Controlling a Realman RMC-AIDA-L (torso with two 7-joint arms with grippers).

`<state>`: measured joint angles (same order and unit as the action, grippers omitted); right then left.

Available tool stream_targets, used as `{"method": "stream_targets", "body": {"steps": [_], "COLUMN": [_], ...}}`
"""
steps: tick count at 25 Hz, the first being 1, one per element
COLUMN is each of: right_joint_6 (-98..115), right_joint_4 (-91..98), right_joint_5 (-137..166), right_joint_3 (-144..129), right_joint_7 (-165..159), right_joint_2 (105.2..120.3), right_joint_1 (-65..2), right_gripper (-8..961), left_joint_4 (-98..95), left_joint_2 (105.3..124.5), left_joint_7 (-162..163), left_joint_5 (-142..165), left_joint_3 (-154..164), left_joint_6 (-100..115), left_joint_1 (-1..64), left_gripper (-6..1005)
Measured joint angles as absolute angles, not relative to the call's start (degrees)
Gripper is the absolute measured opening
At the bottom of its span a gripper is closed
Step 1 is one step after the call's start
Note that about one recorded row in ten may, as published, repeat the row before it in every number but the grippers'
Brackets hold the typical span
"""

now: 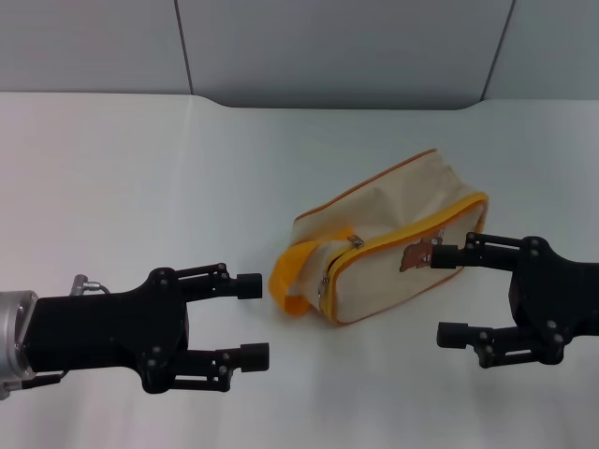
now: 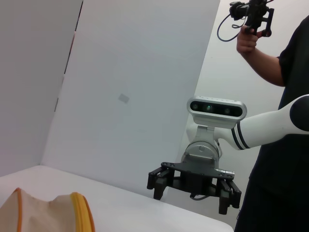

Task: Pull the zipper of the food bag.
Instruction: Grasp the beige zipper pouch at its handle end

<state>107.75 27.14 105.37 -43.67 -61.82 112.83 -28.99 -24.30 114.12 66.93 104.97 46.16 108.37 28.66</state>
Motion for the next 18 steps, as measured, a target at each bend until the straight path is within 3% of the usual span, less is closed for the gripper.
{"method": "stream_targets", "body": {"steps": [15,18], "right_joint_6": [107.8,107.8], "right_joint_4": [27.1,27.0], "right_joint_5": [106.2,106.2], "right_joint_3": [-43.8,-43.4], "right_joint_7": [-60.9,-60.8], "right_joint_2": [112.86,112.79], "right_joint_1": [-28.9,-28.9], "right_gripper": [835,835], "left_joint_4": [-24.4,-24.0], "left_joint_2": [114.32,115.97], "left_joint_7": [66.4,66.3], "left_joint_5": [104.9,105.0], "left_joint_3": [46.1,46.2], "left_joint_6": [108.3,101.4], "left_joint_1": [28.6,28.7], "left_gripper": [795,792]}}
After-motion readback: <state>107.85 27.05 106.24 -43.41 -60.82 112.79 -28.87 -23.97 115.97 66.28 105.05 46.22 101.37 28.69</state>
